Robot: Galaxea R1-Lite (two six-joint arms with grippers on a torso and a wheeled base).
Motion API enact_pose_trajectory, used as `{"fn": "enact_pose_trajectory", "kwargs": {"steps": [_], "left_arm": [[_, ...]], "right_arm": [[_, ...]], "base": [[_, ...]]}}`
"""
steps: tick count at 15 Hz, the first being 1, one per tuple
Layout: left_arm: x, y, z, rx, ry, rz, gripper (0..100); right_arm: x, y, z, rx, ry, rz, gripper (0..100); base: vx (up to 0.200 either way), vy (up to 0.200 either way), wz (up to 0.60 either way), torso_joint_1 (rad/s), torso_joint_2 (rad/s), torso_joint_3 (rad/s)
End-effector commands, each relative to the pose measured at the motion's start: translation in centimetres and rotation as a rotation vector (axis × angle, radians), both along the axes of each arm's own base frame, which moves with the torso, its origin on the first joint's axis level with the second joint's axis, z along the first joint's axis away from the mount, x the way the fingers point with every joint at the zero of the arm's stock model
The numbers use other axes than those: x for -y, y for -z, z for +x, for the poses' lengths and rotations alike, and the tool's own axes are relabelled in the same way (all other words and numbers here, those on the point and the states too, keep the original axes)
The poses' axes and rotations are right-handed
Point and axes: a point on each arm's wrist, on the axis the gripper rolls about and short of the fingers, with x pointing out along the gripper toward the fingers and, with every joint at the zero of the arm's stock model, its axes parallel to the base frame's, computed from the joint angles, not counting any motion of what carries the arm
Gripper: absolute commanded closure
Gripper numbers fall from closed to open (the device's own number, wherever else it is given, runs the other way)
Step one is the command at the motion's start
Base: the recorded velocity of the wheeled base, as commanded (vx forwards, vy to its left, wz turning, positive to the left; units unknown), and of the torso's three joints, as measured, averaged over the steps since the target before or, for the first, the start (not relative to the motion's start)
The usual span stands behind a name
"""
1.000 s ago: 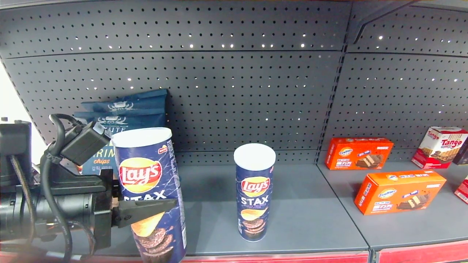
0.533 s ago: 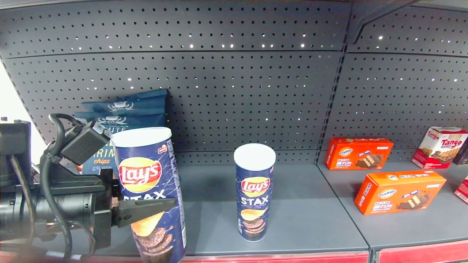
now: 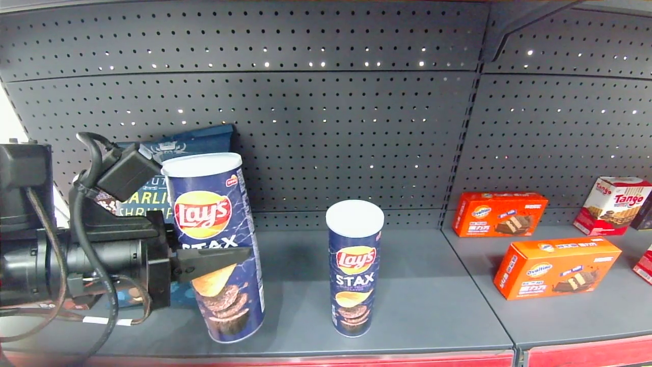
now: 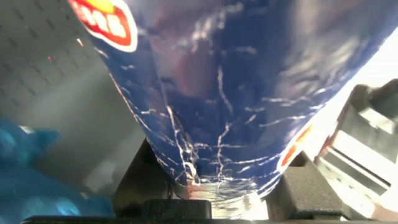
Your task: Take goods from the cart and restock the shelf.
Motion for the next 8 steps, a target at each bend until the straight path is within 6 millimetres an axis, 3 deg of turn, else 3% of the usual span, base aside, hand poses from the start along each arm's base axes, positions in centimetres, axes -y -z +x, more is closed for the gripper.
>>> {"fn": "enact_pose_trajectory", "kwargs": {"steps": [1,8], "left_arm": [[0.9,0.8,1.8,0.008,0.022,-0.003,100],[2.5,2.6,5.9,0.055,0.048,0.017,100]], "right_arm": [[0.0,0.0,0.0,-0.006,-0.001,-0.001,0],[0.0,0.0,0.0,-0.006,-0.001,-0.003,0]], "base": [[0.0,0.0,0.0,0.0,0.0,0.0],[0.0,0.0,0.0,0.0,0.0,0.0]]}}
